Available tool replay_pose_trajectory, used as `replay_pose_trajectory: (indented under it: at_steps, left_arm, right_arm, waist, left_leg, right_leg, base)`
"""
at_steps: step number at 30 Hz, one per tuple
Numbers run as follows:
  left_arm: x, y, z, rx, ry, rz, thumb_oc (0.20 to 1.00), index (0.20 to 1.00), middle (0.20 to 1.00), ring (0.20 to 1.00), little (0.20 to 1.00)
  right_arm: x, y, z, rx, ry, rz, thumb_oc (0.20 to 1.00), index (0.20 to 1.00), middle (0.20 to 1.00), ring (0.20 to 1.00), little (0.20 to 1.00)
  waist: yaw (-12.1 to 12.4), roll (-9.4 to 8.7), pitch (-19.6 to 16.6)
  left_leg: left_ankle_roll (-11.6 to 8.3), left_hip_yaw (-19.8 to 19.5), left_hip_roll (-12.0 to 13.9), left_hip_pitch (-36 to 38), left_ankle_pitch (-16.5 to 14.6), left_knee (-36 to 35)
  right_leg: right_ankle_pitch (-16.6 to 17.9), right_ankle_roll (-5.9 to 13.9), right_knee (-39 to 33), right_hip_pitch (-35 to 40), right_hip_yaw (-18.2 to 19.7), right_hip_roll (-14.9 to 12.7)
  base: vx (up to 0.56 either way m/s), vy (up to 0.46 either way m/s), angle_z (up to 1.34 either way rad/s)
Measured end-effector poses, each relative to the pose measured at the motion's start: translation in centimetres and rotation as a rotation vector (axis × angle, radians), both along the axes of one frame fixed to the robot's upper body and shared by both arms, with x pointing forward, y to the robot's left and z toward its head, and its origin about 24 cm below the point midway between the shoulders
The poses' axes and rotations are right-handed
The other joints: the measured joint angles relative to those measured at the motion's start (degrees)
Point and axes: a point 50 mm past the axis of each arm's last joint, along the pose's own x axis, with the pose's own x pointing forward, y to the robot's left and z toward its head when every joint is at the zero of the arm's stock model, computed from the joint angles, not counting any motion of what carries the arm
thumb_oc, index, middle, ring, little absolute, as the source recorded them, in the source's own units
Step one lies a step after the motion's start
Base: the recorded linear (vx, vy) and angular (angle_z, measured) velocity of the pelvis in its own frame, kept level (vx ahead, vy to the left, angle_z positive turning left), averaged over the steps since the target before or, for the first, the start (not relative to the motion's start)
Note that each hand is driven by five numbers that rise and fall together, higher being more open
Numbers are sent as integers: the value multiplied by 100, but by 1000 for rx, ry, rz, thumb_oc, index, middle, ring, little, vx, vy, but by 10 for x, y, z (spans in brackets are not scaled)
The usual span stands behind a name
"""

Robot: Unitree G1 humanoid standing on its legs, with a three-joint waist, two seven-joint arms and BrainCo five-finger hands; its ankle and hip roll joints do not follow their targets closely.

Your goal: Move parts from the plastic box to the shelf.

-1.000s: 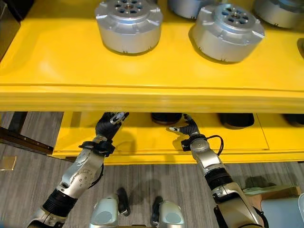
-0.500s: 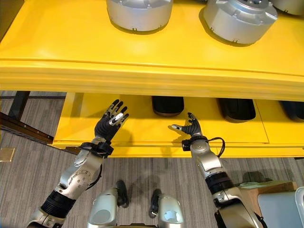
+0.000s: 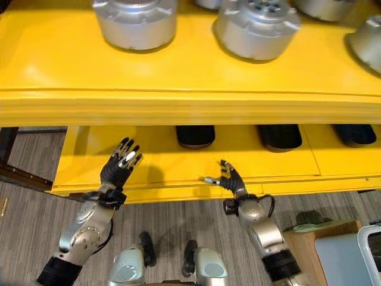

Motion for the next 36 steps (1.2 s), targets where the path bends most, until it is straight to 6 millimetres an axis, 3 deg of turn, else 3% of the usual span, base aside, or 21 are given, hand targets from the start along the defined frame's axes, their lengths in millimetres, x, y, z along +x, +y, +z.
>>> replay_pose_trajectory:
  at_steps: [3, 5, 8, 9, 10, 13, 15, 17, 18, 23, 28, 31, 32, 34, 36]
  left_arm:
    - [-23, 8, -22, -2, 98, 31, 1000, 1000, 1000, 1000, 1000]
    - [-35, 11, -34, -4, 149, 42, 1000, 1000, 1000, 1000, 1000]
    - [-34, 7, -33, -12, 129, 2, 1000, 1000, 1000, 1000, 1000]
    - [-34, 5, -33, -13, 121, -24, 1000, 1000, 1000, 1000, 1000]
    - [-35, 3, -33, -17, 117, -40, 1000, 1000, 1000, 1000, 1000]
    - [-33, -3, -31, 11, 86, -95, 1000, 1000, 1000, 1000, 1000]
    - [-32, -7, -29, 50, 57, -154, 1000, 1000, 1000, 1000, 1000]
    - [-32, -14, -31, 138, 19, -280, 1000, 1000, 1000, 1000, 1000]
    - [-33, -17, -33, 160, 16, -333, 1000, 1000, 1000, 1000, 1000]
    - [-38, -38, -38, 296, -7, -646, 1000, 1000, 1000, 1000, 1000]
    - [-39, -35, -58, 489, 88, -771, 1000, 1000, 1000, 1000, 1000]
    - [-40, -28, -69, 640, 164, -844, 1000, 1000, 1000, 1000, 1000]
    - [-38, -23, -68, 662, 184, -842, 1000, 1000, 1000, 1000, 1000]
    - [-37, -22, -70, 671, 204, -828, 1000, 1000, 1000, 1000, 1000]
    - [-38, -25, -72, 694, 210, -832, 1000, 1000, 1000, 1000, 1000]
  right_arm:
    - [-25, -7, -23, 28, 128, 9, 1000, 1000, 1000, 1000, 1000]
    - [-37, -14, -37, 18, 202, -9, 1000, 1000, 1000, 1000, 1000]
    - [-51, -20, -48, 8, 259, -33, 1000, 1000, 1000, 1000, 1000]
    - [-50, -21, -48, 0, 256, -45, 1000, 1000, 1000, 1000, 1000]
    - [-50, -21, -47, -5, 251, -51, 1000, 1000, 1000, 1000, 1000]
    - [-42, -18, -43, 4, 203, -64, 1000, 1000, 1000, 1000, 1000]
    - [-40, -16, -39, 7, 174, -78, 1000, 1000, 1000, 1000, 1000]
    - [-37, -21, -36, -19, 151, -119, 1000, 1000, 1000, 1000, 1000]
    - [-34, -21, -36, -25, 152, -137, 1000, 1000, 1000, 1000, 1000]
    - [-40, -30, -50, -51, 211, -188, 1000, 1000, 1000, 1000, 1000]
    - [-45, -37, -57, -90, 252, -198, 1000, 1000, 1000, 1000, 1000]
    - [-43, -42, -54, -119, 241, -202, 1000, 1000, 1000, 1000, 1000]
    - [-41, -45, -52, -133, 241, -226, 1000, 1000, 1000, 1000, 1000]
    - [-39, -46, -52, -143, 242, -247, 1000, 1000, 1000, 1000, 1000]
    - [-43, -54, -55, -153, 260, -283, 1000, 1000, 1000, 1000, 1000]
  waist:
    - [-96, -20, -17]
    - [-116, 37, -58]
    - [-113, 70, -173]
    - [-117, 81, -307]
    - [-124, 109, -400]
    - [-121, 282, -514]
    - [-163, 427, -613]
    - [-362, 760, -830]
    - [-371, 793, -863]
    - [-548, 711, -965]
    - [-722, 663, -998]
    - [-802, 472, -944]
    - [-800, 323, -870]
    - [-669, 222, -817]
    - [-675, 224, -789]
  left_leg:
    - [-145, -110, 32, 199, 437, -583]
    - [-214, -176, 94, 229, 601, -725]
    - [-232, -267, 66, 171, 747, -691]
    - [-257, -408, -176, 102, 557, -408]
    - [-221, -406, -354, 49, 333, -97]
    - [23, -722, -807, 41, -73, 429]
    - [90, -712, -958, 151, -250, 243]
    - [309, -726, -1071, 489, -179, -880]
    - [486, -693, -1115, 660, -37, -1261]
    - [637, -452, -1269, 693, 84, -1472]
    - [691, -65, -1327, 700, 122, -1575]
    - [702, 265, -1301, 693, 129, -1567]
    - [741, 558, -1192, 687, 152, -1575]
    - [822, 996, -1065, 734, 155, -1619]
    - [846, 1254, -990, 826, 135, -1643]
  right_leg:
    - [34, -34, -150, -12, 3, 144]
    - [109, -163, -190, -9, 6, 298]
    - [127, -273, -441, -19, -27, 346]
    - [215, -426, -494, -94, -16, 254]
    - [290, -456, -596, -88, -6, 194]
    - [542, -416, -679, -132, 127, 139]
    - [589, -372, -698, -174, 173, 194]
    - [645, -274, -705, -297, 185, 372]
    - [660, -225, -693, -324, 247, 400]
    - [830, 77, -787, -505, 626, 354]
    - [1082, 290, -935, -592, 863, 374]
    - [1236, 520, -910, -716, 928, 357]
    - [1309, 944, -895, -765, 630, 347]
    - [1172, 1102, -242, -1044, -229, 82]
    - [1097, 1246, 326, -1075, -676, -504]
  base:
    - [-47, -125, -19]
    - [-6, -178, -30]
    - [-26, -113, -6]
    - [-128, -118, -14]
    - [-105, -68, -8]
    - [-56, 14, -14]
    - [-34, 125, -14]
    - [-32, 122, -11]
    - [-51, 160, -13]
    - [-49, 186, -32]
    - [-70, 128, -36]
    - [-99, 33, -61]
    - [-19, 16, -86]
    - [-11, -41, -109]
    - [-44, -182, -90]
